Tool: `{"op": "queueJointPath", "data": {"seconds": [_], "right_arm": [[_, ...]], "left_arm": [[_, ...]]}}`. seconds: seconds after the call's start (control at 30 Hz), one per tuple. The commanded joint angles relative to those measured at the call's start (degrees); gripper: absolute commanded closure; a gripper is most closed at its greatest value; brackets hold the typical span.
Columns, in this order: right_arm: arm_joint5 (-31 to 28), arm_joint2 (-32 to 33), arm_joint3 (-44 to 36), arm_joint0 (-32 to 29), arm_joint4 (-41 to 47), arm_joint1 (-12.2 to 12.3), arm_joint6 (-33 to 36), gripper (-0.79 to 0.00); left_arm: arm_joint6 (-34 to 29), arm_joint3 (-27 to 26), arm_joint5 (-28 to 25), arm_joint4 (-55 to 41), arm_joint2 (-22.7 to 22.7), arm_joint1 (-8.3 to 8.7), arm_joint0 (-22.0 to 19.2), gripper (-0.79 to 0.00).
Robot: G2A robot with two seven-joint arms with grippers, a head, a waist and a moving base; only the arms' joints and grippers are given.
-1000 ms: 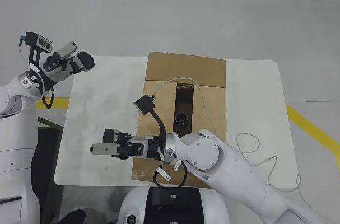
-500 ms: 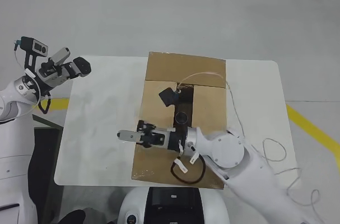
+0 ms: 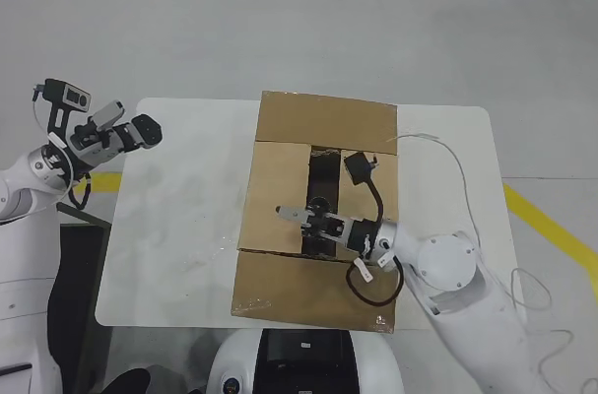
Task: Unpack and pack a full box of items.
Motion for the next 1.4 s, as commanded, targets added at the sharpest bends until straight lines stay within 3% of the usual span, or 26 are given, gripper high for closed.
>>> {"op": "queueJointPath", "data": {"seconds": [0.0,0.5,0.87,1.1,1.37], "right_arm": [[0.13,0.36,0.33,-0.44,-0.26,0.12,-0.18,-0.785],[-0.94,-3.01,8.51,3.18,3.27,-0.72,-1.84,-0.785],[-6.43,-5.73,9.23,8.33,7.87,-1.88,-1.75,-0.785],[-9.51,-9.71,10.69,15.02,10.08,-3.46,-2.87,-0.785],[-13.48,-18.61,17.54,23.92,12.06,-6.85,-5.49,-0.785]], "left_arm": [[-0.06,0.04,-0.09,-0.01,-0.05,0.11,0.17,-0.785],[0.18,-0.06,-0.32,-0.18,0.28,0.73,0.56,-0.785],[2.02,0.49,-0.23,0.43,0.52,1.13,0.01,-0.785],[4.53,0.63,-0.63,-0.11,1.06,1.15,-0.9,-0.785],[6.73,1.62,-0.95,-1.46,2.27,1.03,-3.61,-0.785]]}}
